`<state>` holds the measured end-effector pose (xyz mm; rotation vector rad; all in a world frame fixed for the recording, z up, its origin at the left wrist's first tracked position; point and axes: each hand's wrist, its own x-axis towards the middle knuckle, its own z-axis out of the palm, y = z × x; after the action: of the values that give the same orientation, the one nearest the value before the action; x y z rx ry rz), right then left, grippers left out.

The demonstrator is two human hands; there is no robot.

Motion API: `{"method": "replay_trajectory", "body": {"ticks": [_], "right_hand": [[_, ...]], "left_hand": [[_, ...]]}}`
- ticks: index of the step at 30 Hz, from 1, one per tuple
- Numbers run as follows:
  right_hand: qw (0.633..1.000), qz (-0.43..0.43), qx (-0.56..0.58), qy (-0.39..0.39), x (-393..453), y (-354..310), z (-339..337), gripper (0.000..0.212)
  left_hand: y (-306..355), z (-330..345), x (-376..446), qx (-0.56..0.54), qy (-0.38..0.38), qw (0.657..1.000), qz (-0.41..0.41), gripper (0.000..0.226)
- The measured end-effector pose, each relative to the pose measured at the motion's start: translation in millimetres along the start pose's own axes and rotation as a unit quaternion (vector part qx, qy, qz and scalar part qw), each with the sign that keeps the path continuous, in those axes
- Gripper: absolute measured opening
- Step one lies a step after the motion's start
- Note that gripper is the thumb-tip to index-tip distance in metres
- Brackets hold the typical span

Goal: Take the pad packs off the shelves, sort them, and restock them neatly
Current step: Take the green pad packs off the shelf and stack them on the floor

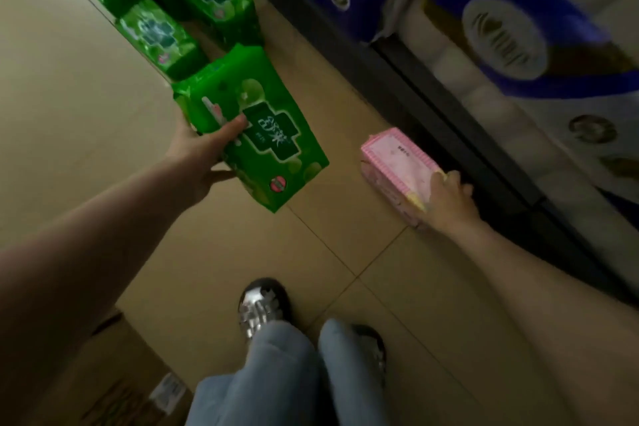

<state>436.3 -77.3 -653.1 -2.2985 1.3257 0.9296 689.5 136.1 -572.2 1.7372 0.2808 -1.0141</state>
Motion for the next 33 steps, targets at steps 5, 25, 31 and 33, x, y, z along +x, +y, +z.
{"method": "replay_trajectory", "body": {"ticks": [5,25,31,33], "right_hand": [[0.999,-0.001,-0.012,-0.050,5.0,-9.7,-8.7,0.058],[0.899,-0.052,0.432,0.053,39.6,-197.0,-58.0,0.054],[0.916,-0.095,0.373,0.110,65.8,-245.0,-62.9,0.054],[0.914,-0.114,0.359,0.149,61.1,-251.0,-67.8,0.056]], "left_hand": [[-5.1,6.0,8.4,0.018,-0.015,0.999,-0.022,0.043],[17.5,-41.9,41.3,0.073,0.001,0.994,-0.087,0.024],[-10.3,-85.8,56.2,0.066,0.059,0.993,-0.075,0.029],[-13.1,-96.7,54.9,0.065,0.077,0.993,-0.067,0.024]]}}
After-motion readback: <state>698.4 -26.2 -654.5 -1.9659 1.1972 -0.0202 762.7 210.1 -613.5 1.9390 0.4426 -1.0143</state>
